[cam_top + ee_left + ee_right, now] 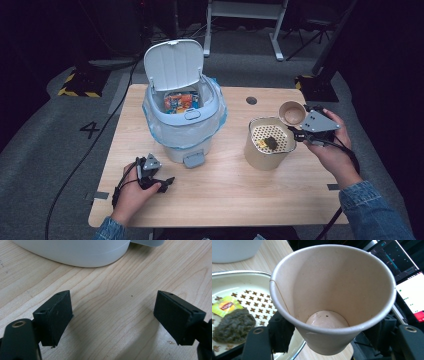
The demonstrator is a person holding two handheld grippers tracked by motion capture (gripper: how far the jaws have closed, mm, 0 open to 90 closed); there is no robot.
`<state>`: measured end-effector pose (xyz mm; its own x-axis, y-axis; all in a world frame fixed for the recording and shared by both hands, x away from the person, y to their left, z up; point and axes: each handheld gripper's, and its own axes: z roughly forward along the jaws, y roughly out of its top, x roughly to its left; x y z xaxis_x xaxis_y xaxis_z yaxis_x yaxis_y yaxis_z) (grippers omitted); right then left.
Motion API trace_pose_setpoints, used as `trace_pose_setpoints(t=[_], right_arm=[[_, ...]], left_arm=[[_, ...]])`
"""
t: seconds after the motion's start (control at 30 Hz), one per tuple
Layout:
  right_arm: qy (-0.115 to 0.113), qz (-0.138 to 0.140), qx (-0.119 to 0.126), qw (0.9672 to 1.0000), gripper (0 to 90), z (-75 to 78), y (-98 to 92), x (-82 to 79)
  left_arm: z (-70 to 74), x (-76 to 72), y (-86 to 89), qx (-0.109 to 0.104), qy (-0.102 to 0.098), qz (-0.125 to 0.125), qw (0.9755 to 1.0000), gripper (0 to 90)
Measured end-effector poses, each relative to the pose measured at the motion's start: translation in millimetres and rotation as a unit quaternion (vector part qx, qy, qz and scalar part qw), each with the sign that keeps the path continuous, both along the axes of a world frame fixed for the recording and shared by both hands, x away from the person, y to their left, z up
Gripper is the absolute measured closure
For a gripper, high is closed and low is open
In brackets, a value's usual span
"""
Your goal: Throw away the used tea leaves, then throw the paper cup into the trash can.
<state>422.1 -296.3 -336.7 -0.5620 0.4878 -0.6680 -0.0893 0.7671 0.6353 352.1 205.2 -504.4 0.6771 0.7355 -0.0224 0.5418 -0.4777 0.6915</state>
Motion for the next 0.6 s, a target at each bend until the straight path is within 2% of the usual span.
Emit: trace_pose_setpoints(t=[0.1,0.2,0.27,0.3,0.33,0.37,0.4,0.43,0.47,0.5,0.53,0.57,0.6], right_arm=[[0.007,0.003,0.01,0.9999,32.7,-0.2,-0.7,-0.1],[0.024,0.006,0.037,0.999,32.7,0.7,-2.4,-0.8],[0.044,0.013,0.071,0.9964,32.7,1.3,-4.2,-1.1],[0.057,0.015,0.092,0.994,32.7,1.2,-5.3,-0.9],[0.073,0.014,0.113,0.9908,32.7,1.2,-6.3,-0.4],[0.096,0.016,0.14,0.9854,32.7,1.0,-7.9,0.8],[0.119,0.017,0.177,0.9768,32.7,0.8,-9.8,2.6],[0.119,0.017,0.177,0.9768,32.7,0.8,-9.8,2.6],[0.141,0.018,0.208,0.9677,32.7,2.3,-11.6,4.5],[0.141,0.018,0.208,0.9677,32.7,2.3,-11.6,4.5],[0.148,0.021,0.221,0.9638,32.7,3.3,-12.3,5.5],[0.167,0.025,0.241,0.9558,32.6,6.3,-12.8,7.9],[0.173,0.028,0.247,0.953,32.7,7.5,-12.8,8.8]], left_arm=[[0.1,0.6,0.1,0.002,-0.002,-0.001,1.0,15.7],[0.1,1.8,-0.4,0.002,-0.001,-0.001,1.0,15.6],[0.0,1.8,-0.6,0.0,0.0,-0.001,1.0,15.5],[0.0,1.7,-0.6,0.001,0.0,-0.001,1.0,15.5],[0.0,1.8,-0.6,0.001,0.0,-0.001,1.0,15.5],[0.0,1.8,-0.6,0.001,0.0,-0.001,1.0,15.5],[0.0,1.8,-0.6,0.001,0.0,-0.001,1.0,15.5],[0.0,1.8,-0.6,0.001,0.0,-0.001,1.0,15.5],[0.0,1.7,-0.7,0.001,0.0,-0.001,1.0,15.5],[0.0,1.7,-0.7,0.001,0.0,-0.001,1.0,15.5],[0.1,1.5,-0.8,0.002,-0.001,0.0,1.0,15.5],[0.0,1.3,-0.8,0.002,-0.001,0.0,1.0,15.7],[0.0,1.0,-0.9,0.002,-0.001,0.001,1.0,15.7]])
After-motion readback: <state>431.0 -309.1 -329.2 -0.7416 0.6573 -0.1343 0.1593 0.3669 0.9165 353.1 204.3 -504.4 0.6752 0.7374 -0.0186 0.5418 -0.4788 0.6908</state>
